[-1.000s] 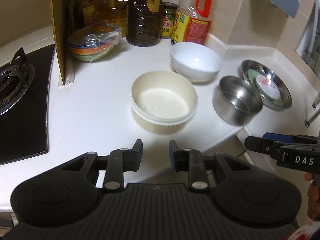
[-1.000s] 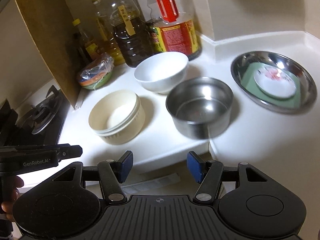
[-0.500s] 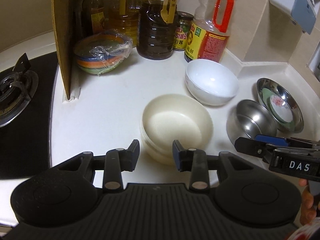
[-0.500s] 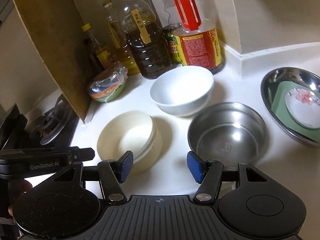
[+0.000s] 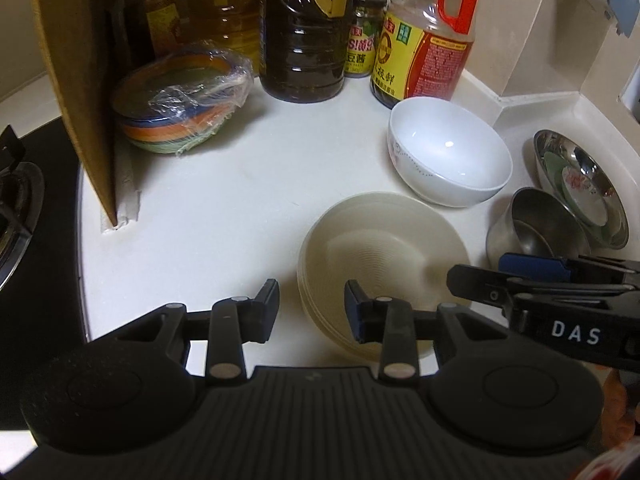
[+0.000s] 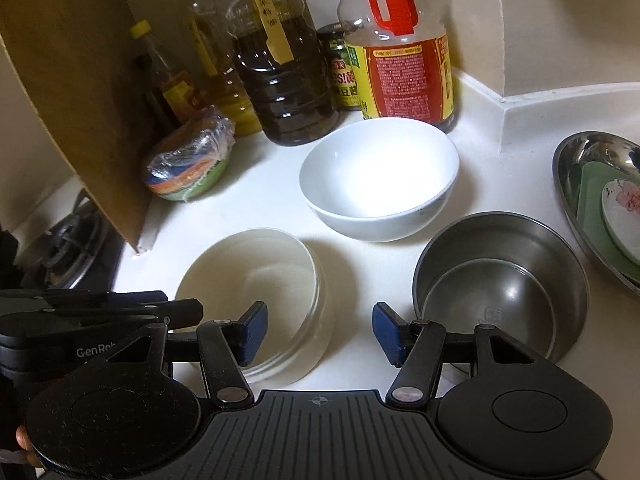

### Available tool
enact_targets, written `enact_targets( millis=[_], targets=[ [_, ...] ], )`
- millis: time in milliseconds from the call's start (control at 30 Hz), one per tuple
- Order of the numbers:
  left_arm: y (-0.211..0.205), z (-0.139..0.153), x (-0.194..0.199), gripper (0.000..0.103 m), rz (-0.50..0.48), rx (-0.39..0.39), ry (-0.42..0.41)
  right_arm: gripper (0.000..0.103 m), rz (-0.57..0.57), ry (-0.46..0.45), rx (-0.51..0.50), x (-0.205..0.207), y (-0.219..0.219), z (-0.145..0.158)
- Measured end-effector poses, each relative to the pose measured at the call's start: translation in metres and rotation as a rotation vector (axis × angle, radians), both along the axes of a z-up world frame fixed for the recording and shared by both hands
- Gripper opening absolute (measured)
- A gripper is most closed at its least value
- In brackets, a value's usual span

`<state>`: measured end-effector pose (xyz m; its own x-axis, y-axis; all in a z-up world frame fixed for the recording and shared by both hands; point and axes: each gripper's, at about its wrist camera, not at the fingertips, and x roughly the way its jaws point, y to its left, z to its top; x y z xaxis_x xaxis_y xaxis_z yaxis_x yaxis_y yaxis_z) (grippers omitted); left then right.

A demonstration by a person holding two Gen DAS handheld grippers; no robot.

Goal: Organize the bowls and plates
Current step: 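Move the open left gripper to the rim of the cream bowl, then close the left gripper on the cream bowl rim and lift it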

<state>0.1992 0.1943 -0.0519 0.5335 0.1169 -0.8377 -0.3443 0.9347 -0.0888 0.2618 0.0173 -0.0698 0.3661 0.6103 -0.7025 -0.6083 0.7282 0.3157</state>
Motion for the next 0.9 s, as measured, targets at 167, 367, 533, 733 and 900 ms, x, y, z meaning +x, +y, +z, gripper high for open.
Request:
enact_targets(
  millis=[167,367,533,733,900],
  targets=[
    [0.003,-0.006,0.006,0.032,-0.024,-0.014,0.009,0.049,-0.021,0.023,-0.028,0.003,0.007,-0.006],
    [0.007,-0.011,0.009,0.026,-0.033,-0.026,0.019,0.042,-0.027,0.029,-0.044,0.003,0.011,-0.011],
    [0.009,-0.011,0.009,0.02,-0.037,-0.031,0.019,0.033,-0.015,0.019,-0.035,0.0,0.014,-0.012],
    [0.006,-0.01,0.007,0.016,-0.052,-0.035,0.008,0.021,0.005,0.005,-0.033,-0.004,0.017,-0.011],
    [0.003,-0.008,0.004,0.016,-0.058,-0.036,0.0,0.019,-0.001,0.004,-0.034,-0.004,0.016,-0.011]
  ],
)
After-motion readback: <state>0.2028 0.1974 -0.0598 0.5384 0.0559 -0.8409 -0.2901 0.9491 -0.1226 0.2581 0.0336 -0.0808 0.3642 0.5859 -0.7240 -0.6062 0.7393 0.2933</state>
